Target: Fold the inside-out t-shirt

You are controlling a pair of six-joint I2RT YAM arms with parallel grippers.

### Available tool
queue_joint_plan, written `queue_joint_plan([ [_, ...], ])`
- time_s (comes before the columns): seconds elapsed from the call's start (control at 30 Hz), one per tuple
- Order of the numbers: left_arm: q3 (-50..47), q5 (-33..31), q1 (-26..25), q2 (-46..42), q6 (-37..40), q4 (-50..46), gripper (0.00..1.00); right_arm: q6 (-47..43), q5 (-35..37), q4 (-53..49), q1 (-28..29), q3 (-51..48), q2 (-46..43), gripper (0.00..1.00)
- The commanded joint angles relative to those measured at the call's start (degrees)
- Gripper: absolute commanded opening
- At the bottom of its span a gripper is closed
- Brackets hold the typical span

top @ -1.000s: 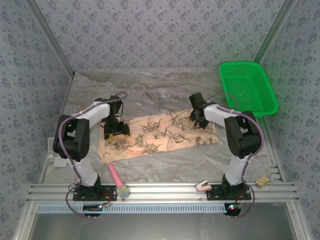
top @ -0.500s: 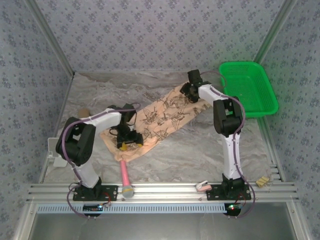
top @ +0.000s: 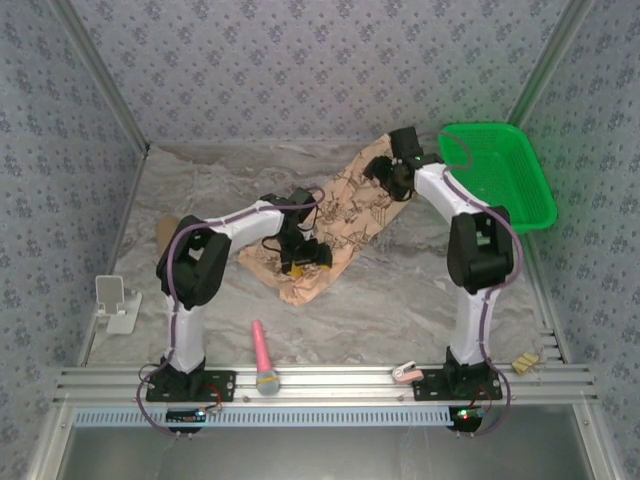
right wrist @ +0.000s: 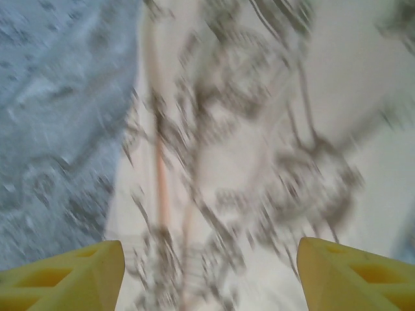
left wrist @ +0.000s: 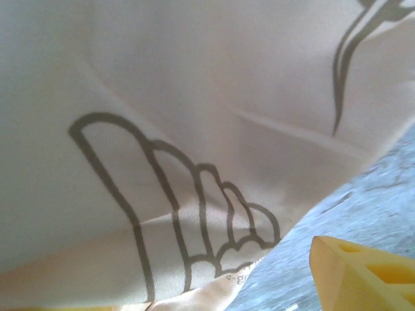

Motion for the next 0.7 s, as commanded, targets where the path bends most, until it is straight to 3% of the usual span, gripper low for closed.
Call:
queue_joint_plan([
  [0.0, 3.57, 5.29, -1.68, 0.71, -1.15, 1.09, 0.76, -0.27, 0.98, -1.86, 0.59, -9.42, -3.91, 0.73],
  [0.07, 3.75, 8.84, -3.23, 0.71, -2.82, 3.11, 0.76, -1.59, 0.57, -0.99, 0.23, -12.37, -4.17, 0.73],
  [0.2, 0.40, 19.43, -8.46, 0.93, -13.73, 15.68, 0.76, -5.53, -0.47, -2.21, -1.48, -11.27, -1.22, 0.73],
  [0.43, 0.99, 24.16, -16.52, 1.41, -19.26, 19.63, 0.76, -9.29, 0.35, -5.31, -5.07, -5.40, 2.56, 0.73],
  [0.57, -0.21, 23.85, -17.83, -4.49, -17.27, 16.58, 0.76, -14.88, 1.30, -7.05, -6.36, -1.79, 4.18, 0.74],
  [0.67, 1.52, 15.27, -15.80, -10.23, -8.71, 5.16, 0.77, -16.33, -0.09, -6.72, -7.16, 0.98, 6.71, 0.73],
])
